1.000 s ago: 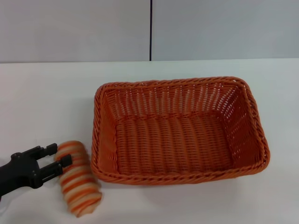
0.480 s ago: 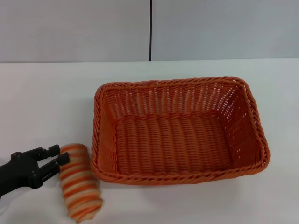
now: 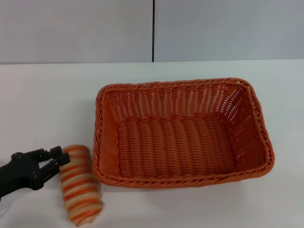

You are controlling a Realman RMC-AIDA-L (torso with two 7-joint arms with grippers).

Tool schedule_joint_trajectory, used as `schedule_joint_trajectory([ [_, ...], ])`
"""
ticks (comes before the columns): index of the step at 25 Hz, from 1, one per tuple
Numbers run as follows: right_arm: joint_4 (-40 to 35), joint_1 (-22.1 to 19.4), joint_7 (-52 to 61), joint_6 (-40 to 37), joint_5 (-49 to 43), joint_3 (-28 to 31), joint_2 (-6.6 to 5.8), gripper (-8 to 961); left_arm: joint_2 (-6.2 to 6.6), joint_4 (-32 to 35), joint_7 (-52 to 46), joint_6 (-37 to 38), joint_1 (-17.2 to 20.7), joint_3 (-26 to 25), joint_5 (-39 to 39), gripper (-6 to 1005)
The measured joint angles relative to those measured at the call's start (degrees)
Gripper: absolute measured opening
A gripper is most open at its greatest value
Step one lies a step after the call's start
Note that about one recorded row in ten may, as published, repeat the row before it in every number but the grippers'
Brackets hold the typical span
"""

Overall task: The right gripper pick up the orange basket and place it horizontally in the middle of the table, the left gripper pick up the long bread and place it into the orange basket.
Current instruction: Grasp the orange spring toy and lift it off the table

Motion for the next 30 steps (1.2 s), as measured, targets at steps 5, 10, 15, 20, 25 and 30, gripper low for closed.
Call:
schedule_joint_trajectory([
  [5, 0.07, -0.09, 0.0, -0.35, 0.02, 0.02, 0.0, 527, 0.05, 0.0, 0.0, 0.08, -0.04, 0.0, 0.0, 283],
  [10, 0.46, -0.15, 0.0, -0.45, 0.08, 0.37, 0.0, 527, 0.05, 0.0, 0.02, 0.14, -0.05, 0.16, 0.0, 265],
  [15, 0.61, -0.17, 0.0, -0.47, 0.08, 0.64, 0.0, 526, 0.09, 0.0, 0.07, 0.18, -0.04, 0.52, 0.0, 246],
  [20, 0.62, -0.17, 0.0, -0.8, 0.09, 0.64, 0.0, 526, 0.12, 0.03, 0.09, 0.18, -0.04, 0.53, 0.0, 180],
  [25, 0.69, -0.17, 0.0, -1.19, 0.09, 0.64, 0.0, 526, 0.16, 0.08, 0.09, 0.21, -0.06, 0.53, 0.0, 144],
  [30, 0.71, -0.14, 0.0, -1.25, 0.09, 0.64, 0.0, 526, 0.21, 0.1, 0.07, 0.24, -0.1, 0.53, 0.0, 106],
])
